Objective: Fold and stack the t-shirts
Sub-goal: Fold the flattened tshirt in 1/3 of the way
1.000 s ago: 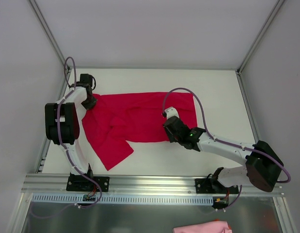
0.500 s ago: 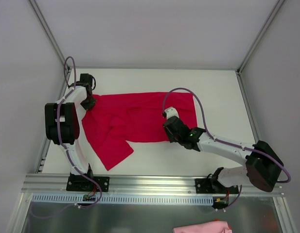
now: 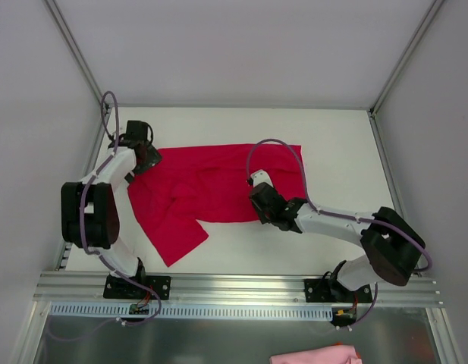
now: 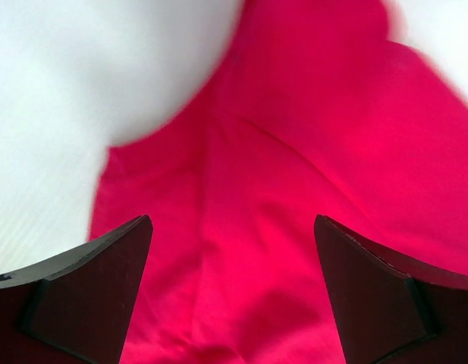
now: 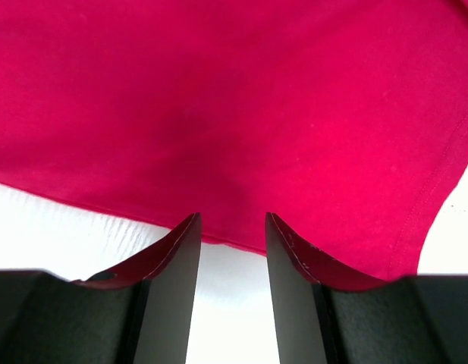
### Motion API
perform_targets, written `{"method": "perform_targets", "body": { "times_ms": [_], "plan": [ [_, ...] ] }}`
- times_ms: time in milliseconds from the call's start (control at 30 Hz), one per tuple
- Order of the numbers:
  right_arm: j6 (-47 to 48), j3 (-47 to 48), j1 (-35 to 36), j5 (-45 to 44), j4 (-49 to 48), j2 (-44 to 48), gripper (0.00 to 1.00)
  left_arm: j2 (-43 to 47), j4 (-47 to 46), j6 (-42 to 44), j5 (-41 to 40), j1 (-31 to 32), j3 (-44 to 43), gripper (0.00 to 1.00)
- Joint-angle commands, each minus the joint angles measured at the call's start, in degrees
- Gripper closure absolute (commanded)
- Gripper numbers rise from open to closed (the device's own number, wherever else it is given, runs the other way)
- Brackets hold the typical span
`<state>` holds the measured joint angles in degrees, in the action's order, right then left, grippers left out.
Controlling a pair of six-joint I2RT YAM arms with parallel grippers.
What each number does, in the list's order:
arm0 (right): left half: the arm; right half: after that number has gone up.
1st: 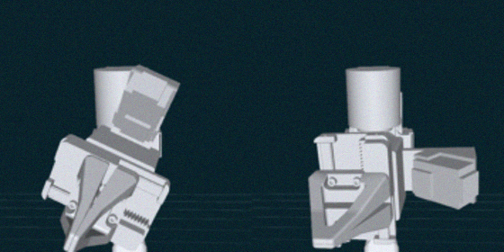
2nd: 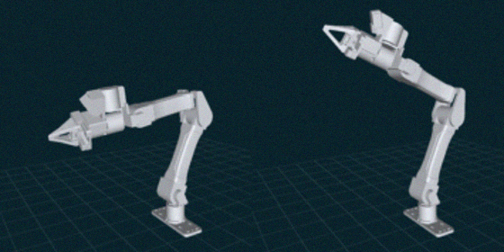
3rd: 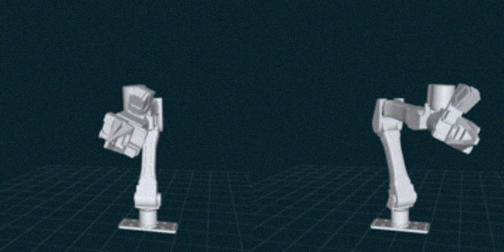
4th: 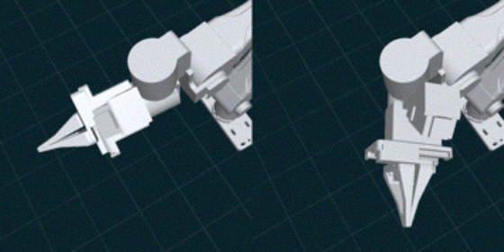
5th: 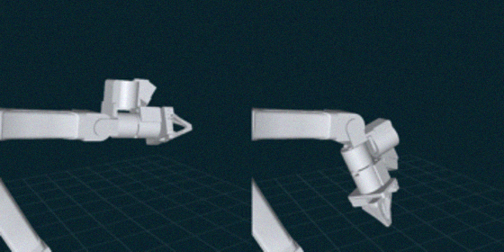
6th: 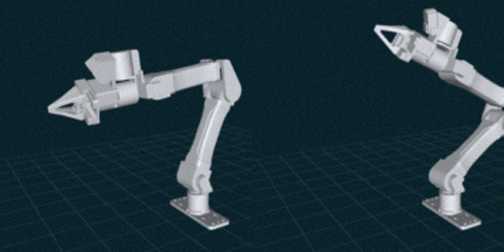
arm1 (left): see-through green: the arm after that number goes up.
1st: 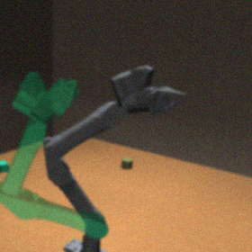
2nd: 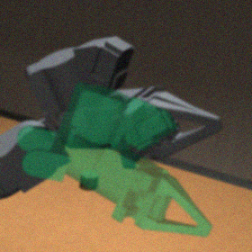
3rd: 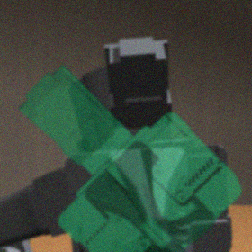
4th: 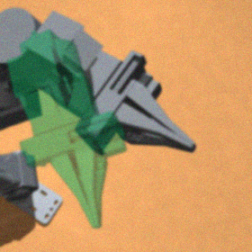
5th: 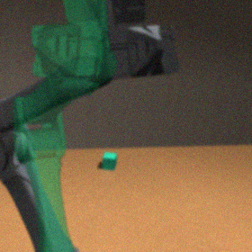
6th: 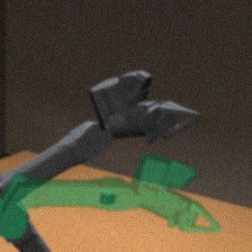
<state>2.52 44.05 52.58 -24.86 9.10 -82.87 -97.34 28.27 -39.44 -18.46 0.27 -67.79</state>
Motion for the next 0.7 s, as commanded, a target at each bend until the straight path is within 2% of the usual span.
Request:
{"method": "perform_targets", "body": {
  "times_ms": [0, 267, 433, 667],
  "plan": [
    [0.6, 2.9, -0.5, -3.1, -3.5, -2.0, 0.57, 9.1, -3.8, 0.7, -1.5, 6.1, 1.4, 0.10],
    [-1.3, 2.8, -2.0, -2.2, -4.5, -6.1, 0.61, 18.6, -6.5, -2.1, -1.6, 17.0, 12.7, 0.10],
    [-5.2, -1.4, -2.0, 0.8, -6.3, -4.0, 0.62, 24.7, -9.3, -3.1, -1.7, 22.7, 19.3, 0.10],
    [-13.2, -6.3, -1.2, -3.8, -0.4, 2.1, 0.68, 29.0, -9.8, -4.8, -2.8, 25.9, 22.3, 0.10]
  ]
}}
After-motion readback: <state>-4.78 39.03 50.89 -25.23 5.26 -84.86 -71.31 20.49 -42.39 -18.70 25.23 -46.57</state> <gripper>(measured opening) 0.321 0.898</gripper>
